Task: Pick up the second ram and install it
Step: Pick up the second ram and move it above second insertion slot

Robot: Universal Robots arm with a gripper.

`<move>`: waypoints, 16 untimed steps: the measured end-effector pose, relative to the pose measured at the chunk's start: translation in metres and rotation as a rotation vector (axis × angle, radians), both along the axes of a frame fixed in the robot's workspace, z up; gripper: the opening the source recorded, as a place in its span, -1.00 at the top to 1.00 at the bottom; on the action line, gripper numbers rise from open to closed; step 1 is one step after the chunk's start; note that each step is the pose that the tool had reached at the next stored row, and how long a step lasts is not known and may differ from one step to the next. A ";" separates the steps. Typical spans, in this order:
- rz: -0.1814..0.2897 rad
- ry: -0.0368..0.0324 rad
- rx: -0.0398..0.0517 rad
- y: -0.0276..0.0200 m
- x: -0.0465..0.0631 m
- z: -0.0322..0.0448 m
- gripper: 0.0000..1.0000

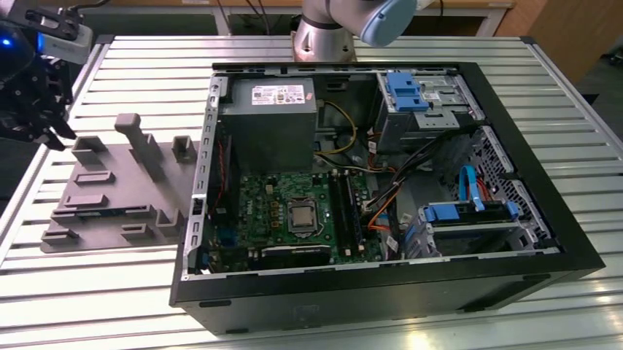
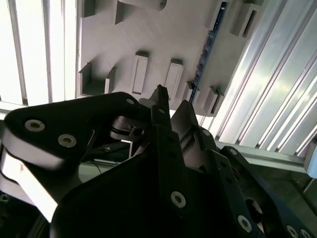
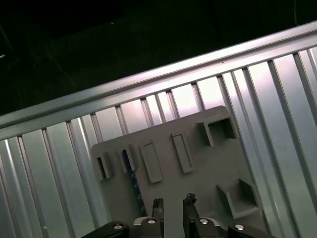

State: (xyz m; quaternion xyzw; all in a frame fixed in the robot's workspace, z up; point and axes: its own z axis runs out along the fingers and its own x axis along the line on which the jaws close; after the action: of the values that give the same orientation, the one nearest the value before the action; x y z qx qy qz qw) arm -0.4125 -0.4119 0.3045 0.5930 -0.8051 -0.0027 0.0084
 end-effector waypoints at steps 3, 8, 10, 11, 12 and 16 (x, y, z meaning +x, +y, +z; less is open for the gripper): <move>0.047 0.0014 0.0002 -0.0001 0.000 -0.0050 0.40; 0.113 0.0042 0.0000 -0.0013 0.000 -0.0126 0.40; 0.116 0.0058 0.0003 -0.0039 0.000 -0.0153 0.40; 0.119 0.0066 0.0002 -0.0050 0.000 -0.0165 0.40; 0.122 0.0072 0.0003 -0.0059 0.000 -0.0179 0.40; 0.162 0.0079 0.0003 -0.0071 0.000 -0.0236 0.40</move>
State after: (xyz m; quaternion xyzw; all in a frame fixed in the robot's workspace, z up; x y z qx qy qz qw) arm -0.4128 -0.4190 0.2809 0.6564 -0.7543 -0.0045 0.0117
